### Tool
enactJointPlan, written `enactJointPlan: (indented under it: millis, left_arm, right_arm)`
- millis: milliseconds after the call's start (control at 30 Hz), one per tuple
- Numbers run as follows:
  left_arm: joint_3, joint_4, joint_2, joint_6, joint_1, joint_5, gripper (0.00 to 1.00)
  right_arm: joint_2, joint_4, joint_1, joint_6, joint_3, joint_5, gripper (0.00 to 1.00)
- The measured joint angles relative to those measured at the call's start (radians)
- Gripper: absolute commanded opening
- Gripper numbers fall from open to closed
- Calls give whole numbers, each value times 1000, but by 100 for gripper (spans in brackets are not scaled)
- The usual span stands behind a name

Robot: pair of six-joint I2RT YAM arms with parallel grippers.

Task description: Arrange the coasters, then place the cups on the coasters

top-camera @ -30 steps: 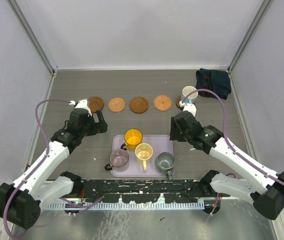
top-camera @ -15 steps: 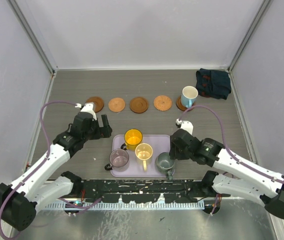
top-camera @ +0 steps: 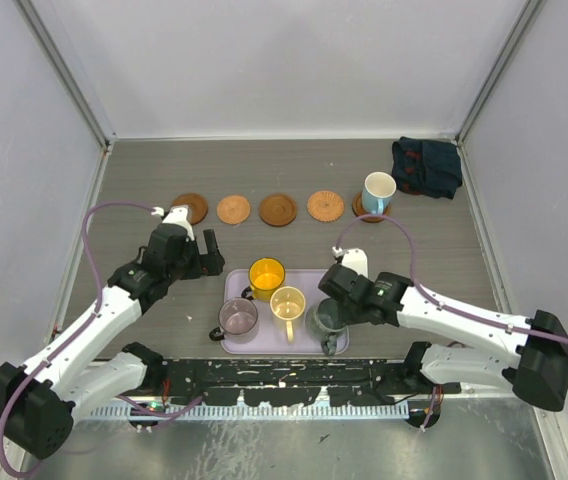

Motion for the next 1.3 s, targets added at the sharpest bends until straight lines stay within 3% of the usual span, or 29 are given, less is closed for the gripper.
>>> enactJointPlan:
  millis: [100, 600, 933, 1067, 1300]
  left_arm:
    - [-1, 0, 0, 0, 0, 0, 98]
    - [-2, 1, 2, 0, 0, -9, 98]
    - [-2, 8, 26, 0, 0, -10, 98]
    - [-2, 8, 26, 0, 0, -13, 98]
    - [-14, 11, 24, 0, 0, -21, 98]
  right_arm:
    - [43, 5, 0, 4, 5, 30, 2]
    - [178, -34, 8, -13, 130, 176, 3]
    - [272, -24, 8, -78, 208, 272, 17]
    - [318, -16, 8, -100, 221, 294, 32]
    - [323, 20, 8, -132, 256, 355, 47]
